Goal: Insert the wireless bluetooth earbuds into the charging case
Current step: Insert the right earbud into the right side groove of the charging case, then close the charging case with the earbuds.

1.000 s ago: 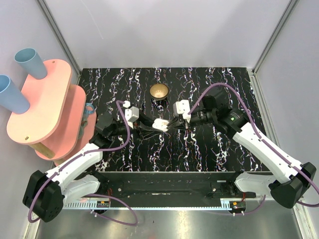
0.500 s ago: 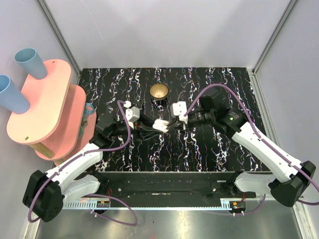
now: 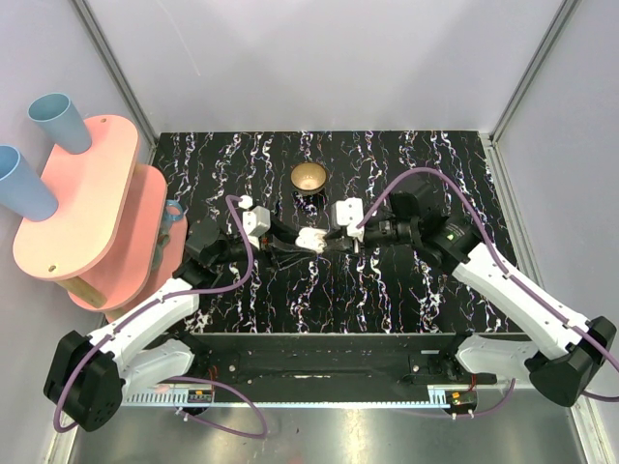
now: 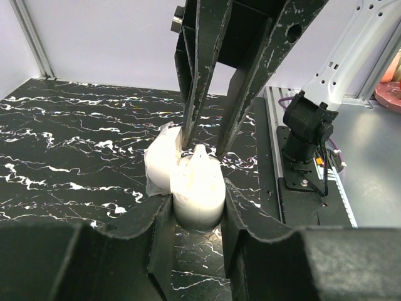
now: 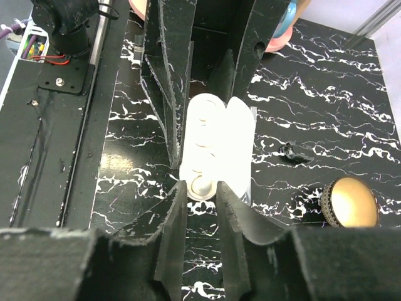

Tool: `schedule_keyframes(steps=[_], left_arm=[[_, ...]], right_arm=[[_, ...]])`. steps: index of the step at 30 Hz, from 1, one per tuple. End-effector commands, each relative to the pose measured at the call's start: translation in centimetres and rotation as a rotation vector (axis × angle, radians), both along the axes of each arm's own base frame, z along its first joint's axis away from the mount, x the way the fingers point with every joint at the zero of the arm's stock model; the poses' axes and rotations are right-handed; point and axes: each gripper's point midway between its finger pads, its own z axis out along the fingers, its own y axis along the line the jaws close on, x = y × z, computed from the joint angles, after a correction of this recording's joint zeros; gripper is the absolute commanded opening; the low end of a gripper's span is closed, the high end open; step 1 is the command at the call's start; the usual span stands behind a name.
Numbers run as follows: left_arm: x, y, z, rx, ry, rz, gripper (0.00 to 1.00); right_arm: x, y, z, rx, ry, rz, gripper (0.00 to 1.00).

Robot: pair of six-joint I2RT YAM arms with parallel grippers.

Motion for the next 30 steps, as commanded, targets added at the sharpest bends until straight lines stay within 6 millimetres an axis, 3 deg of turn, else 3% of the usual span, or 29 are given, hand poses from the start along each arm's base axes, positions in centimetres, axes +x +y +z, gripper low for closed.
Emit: schedule_keyframes(steps=[1,11,14,16,17,20,22,24,27,30], left_arm=[[-0.1,0.0,3.2,-0.049,-0.111,-0.001,0.00],[1.0,0.3,2.9,-0.046,-0.111,0.076,0.00],[1.5,0.6,2.9,-0.052,-0.117,0.115,0.00],[2.0,0.8,2.9,-0.060,-0.111,0.151,0.00],[2.0,0.9,3.1,-0.066,-0.118,0.159,0.00],[2.1,1.2,3.3,-0.078,-0.123,0.183,0.00],[2.2,1.3,3.4,-0.082,-0.125,0.193,0.00],[2.1,1.3,3.5,-0.088,-0.125,0.195,0.00],[2.0,1.5,3.7,-0.097,-0.123,0.200,0.00],[1.8,1.5,4.0,-0.120,-0.117,0.197,0.00]], right_arm=[[0.7,0.1,3.0,0.099,-0.100,-0.048,0.34],[0.0,-0.8,5.8,0.241,-0.153,-0.097,0.45],[1.0,-1.2,7.1,0.344,-0.132,-0.195,0.53],[2.7,-1.7,8.9,0.460,-0.149,-0.310,0.59],[2.9,-2.0,9.4,0.514,-0.073,-0.359,0.66],[5.5,-3.2,10.5,0.615,0.091,-0.567,0.73],[6.7,-3.8,11.1,0.583,0.151,-0.663,0.81],[7.7,-3.7,10.4,0.555,0.253,-0.745,0.86],[7.4,-2.9,10.7,0.547,0.348,-0.739,0.96],[7.2,-1.5,10.6,0.548,0.454,-0.703,1.00]])
